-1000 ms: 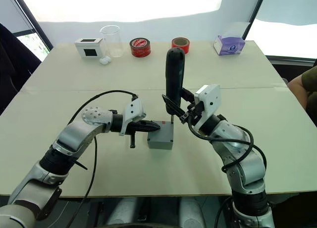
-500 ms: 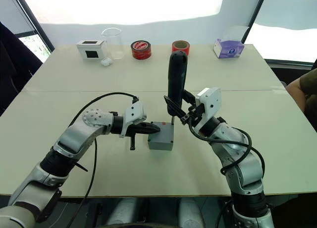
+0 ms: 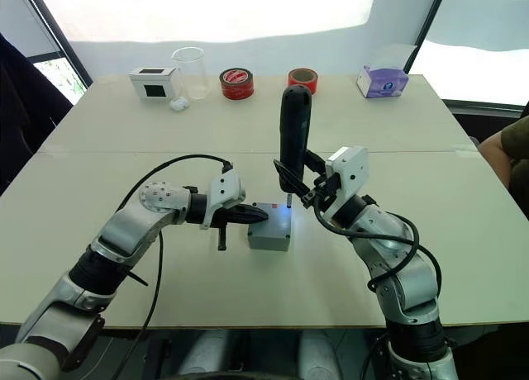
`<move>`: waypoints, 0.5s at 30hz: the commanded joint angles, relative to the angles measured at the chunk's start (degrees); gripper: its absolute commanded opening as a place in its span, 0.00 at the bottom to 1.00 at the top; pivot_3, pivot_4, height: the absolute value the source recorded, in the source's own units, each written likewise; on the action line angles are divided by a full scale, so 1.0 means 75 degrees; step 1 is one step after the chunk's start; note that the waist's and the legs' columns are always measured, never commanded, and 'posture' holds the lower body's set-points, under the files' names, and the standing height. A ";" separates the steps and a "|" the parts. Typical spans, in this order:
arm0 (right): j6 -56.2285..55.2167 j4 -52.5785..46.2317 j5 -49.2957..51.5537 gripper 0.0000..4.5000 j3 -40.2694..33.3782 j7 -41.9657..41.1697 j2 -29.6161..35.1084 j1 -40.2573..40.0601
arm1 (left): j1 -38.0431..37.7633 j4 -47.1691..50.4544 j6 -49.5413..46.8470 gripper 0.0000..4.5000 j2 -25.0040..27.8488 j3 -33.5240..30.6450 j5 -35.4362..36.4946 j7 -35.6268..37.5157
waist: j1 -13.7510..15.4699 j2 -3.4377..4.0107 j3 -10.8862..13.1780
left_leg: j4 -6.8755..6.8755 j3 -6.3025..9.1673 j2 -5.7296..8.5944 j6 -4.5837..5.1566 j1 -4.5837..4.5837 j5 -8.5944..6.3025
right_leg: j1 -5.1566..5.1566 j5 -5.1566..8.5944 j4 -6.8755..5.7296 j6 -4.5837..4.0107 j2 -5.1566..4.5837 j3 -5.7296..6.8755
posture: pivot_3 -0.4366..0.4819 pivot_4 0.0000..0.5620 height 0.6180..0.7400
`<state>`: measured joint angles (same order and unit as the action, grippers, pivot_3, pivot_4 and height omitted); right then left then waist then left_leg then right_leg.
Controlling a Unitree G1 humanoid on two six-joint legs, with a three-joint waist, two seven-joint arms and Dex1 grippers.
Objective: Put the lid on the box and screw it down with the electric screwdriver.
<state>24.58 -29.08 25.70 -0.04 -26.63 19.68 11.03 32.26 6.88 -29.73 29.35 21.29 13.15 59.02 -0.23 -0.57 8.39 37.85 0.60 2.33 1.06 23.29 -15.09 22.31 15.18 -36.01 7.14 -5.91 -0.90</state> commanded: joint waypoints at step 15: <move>0.0902 0.0294 0.0678 0.40 -0.0612 -0.0132 0.0587 0.0675 | -0.0227 -0.0113 -0.0091 0.00 0.0012 -0.0008 -0.0120 -0.0085 | 0.0119 0.0002 0.0001 | -0.0019 -0.0001 0.0003 0.0003 0.0002 -0.0004 | 0.0013 0.0007 0.0021 -0.0018 -0.0033 0.0005 | 0.48 0.27 1.00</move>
<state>27.73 -27.74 29.01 -2.08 -28.20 22.69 14.79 31.66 6.97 -29.52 28.98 21.08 13.12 58.60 0.67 -0.56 8.40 37.70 0.59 2.35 1.08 23.31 -15.12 22.41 15.23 -35.85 7.01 -6.17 -0.86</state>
